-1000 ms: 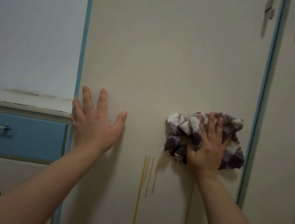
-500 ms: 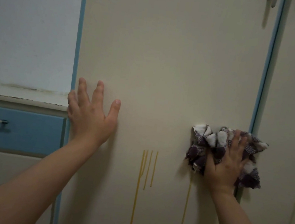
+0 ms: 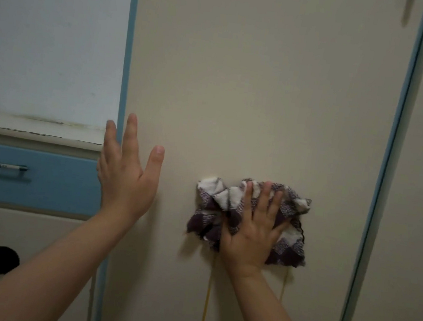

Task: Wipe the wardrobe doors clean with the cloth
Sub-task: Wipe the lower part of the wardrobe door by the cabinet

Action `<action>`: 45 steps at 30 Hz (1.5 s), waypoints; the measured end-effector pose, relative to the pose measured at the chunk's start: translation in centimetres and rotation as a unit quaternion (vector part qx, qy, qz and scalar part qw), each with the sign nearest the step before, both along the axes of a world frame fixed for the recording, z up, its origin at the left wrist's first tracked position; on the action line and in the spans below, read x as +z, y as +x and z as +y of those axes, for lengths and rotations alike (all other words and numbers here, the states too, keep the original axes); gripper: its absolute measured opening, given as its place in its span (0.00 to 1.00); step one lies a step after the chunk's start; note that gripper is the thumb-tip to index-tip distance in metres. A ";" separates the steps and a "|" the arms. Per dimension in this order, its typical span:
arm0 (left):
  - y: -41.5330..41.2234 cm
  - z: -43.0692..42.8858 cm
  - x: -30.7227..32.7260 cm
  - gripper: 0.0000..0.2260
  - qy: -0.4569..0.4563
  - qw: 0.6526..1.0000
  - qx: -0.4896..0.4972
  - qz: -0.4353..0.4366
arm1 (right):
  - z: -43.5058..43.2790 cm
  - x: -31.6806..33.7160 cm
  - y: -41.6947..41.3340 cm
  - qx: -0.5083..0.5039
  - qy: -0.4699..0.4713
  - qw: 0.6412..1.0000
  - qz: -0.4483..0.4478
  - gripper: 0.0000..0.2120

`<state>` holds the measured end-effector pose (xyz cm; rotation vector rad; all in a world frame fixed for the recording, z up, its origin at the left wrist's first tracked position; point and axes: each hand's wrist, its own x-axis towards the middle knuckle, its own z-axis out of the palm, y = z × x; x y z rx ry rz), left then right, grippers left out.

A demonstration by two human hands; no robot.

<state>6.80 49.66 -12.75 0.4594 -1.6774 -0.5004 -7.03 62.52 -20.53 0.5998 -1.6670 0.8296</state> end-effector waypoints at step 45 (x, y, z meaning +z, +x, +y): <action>1.2 0.9 -9.0 0.36 0.050 0.984 0.060 -0.162 | 0.1 -6.2 1.7 0.005 0.306 0.944 0.121 0.33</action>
